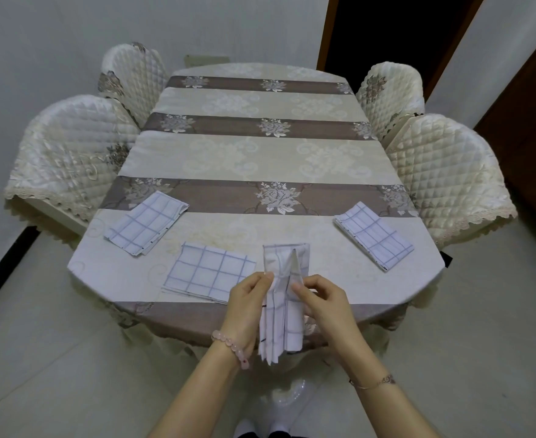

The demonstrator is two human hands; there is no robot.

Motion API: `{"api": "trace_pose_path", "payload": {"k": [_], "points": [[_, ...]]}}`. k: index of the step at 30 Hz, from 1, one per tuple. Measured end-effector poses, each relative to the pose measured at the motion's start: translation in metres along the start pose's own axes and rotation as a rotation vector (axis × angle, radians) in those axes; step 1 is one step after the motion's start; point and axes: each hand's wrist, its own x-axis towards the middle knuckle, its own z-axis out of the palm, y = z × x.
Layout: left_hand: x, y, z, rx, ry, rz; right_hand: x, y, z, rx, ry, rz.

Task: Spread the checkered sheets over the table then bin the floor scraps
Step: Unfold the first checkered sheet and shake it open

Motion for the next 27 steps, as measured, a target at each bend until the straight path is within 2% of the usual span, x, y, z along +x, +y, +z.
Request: {"api": "trace_pose_path", "payload": {"k": [5,9,13,17,20,22,24,25,27], "points": [[0.012,0.009,-0.023,0.135,0.146,0.086,0.009,0.006,-0.027,0.088,0.057,0.120],[0.030,0.003,-0.053,0.209,0.242,0.055,0.023,0.018,-0.048,0.160,0.094,0.257],[0.047,-0.006,-0.071,0.211,0.262,-0.014,0.031,0.035,-0.056,0.435,0.024,0.481],[0.061,-0.012,-0.082,0.266,0.317,-0.054,0.029,0.049,-0.052,0.290,-0.046,0.471],[0.067,-0.017,-0.088,0.456,0.319,-0.018,0.027,0.054,-0.046,0.146,-0.068,0.489],[0.063,-0.021,-0.086,0.670,0.368,0.054,0.027,0.054,-0.041,0.045,-0.100,0.479],[0.053,-0.027,-0.079,0.992,0.464,0.247,0.027,0.052,-0.037,-0.013,-0.086,0.463],[0.047,-0.032,-0.074,1.115,0.454,0.359,0.026,0.052,-0.035,-0.026,-0.068,0.452],[0.032,-0.042,-0.058,1.121,0.211,0.437,0.026,0.051,-0.034,-0.019,-0.044,0.434]]}}
